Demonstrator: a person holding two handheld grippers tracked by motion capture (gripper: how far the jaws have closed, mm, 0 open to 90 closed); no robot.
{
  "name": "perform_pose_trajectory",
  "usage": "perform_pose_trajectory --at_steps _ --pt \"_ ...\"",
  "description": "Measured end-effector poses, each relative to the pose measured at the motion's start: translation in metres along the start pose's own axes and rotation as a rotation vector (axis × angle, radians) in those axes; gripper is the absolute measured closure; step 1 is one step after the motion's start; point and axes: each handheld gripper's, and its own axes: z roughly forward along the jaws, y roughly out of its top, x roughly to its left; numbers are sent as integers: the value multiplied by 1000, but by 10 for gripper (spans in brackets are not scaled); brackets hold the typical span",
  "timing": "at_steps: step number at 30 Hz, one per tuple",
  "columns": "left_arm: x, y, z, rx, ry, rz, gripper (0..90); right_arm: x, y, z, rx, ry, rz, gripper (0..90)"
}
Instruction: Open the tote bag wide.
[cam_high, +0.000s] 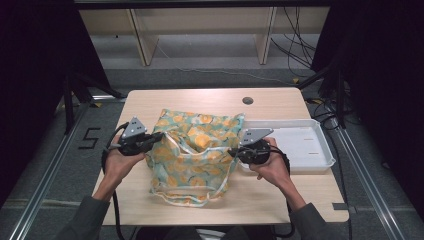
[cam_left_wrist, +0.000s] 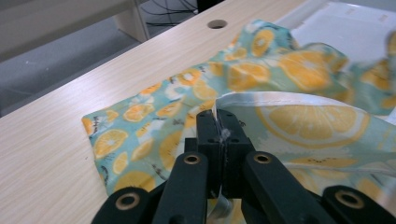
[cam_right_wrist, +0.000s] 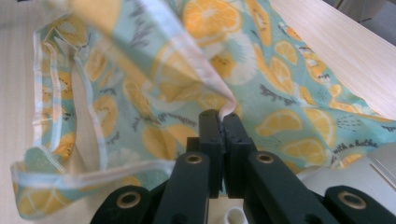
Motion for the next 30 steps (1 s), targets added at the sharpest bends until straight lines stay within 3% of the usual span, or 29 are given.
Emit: perform_pose_trajectory --at_steps 2,3,5,8,11,13,17,18,20,22,24,25,28,30 --pt "13 -1 19 28 14 -44 889 -7 -2 2 3 7 17 900" --pt "13 -1 19 28 14 -44 889 -7 -2 2 3 7 17 900" --pt "20 -2 31 32 21 -87 889 -13 -4 3 4 -7 42 900" --pt "29 -9 48 84 24 -97 888 -23 -8 6 11 -36 76 900" --pt "30 -20 62 124 15 -177 888 -28 -12 13 40 -52 94 884" --pt "29 -25 69 146 4 -171 887 -28 -13 16 71 -75 81 824" --pt "27 -29 74 186 -4 -160 886 -24 -8 15 87 -134 102 700" --pt "27 -30 74 197 4 -157 886 -21 -2 9 102 -180 85 641" --pt "26 -29 76 184 3 -172 886 -18 1 4 96 -206 80 619" --pt "25 -28 75 193 -9 -172 886 -12 10 -4 55 -218 48 575" --pt "24 -27 75 186 -8 -171 885 -2 20 -12 12 -202 22 545" --pt "24 -26 75 191 -15 -168 885 4 26 -15 -22 -175 -29 527" --pt "23 -27 75 194 -9 -165 885 21 36 -15 -33 -96 -36 469" --pt "24 -26 75 195 -14 -170 884 35 39 -6 -18 -55 -68 444"
